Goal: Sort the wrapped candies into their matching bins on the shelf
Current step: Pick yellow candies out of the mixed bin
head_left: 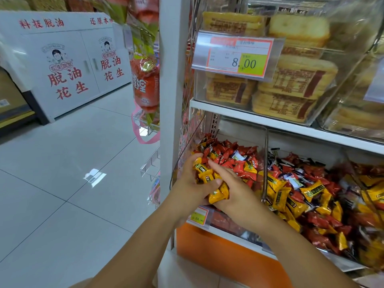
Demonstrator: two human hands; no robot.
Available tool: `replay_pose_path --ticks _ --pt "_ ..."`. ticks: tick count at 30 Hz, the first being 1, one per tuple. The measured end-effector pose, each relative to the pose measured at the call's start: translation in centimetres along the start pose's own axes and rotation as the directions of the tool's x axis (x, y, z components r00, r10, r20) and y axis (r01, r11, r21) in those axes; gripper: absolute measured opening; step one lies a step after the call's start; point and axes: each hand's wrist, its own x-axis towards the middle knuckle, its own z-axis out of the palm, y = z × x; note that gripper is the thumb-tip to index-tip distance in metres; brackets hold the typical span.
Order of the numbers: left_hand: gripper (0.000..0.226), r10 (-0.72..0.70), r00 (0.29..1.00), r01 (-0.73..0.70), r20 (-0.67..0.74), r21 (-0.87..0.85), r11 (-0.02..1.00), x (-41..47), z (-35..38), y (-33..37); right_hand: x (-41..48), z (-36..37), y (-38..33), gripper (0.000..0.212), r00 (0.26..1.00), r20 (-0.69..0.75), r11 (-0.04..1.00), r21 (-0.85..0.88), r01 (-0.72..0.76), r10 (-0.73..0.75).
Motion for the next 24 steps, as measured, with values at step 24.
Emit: replay_pose_path --ticks 24 --pt "0.025 0.133 0.985 -0.096 -0.109 0.295 0.951 -0.7 -1.7 1.1 0.1 -1.3 -0.9 0.104 0.995 0.095 0.998 0.053 -0.023 0.018"
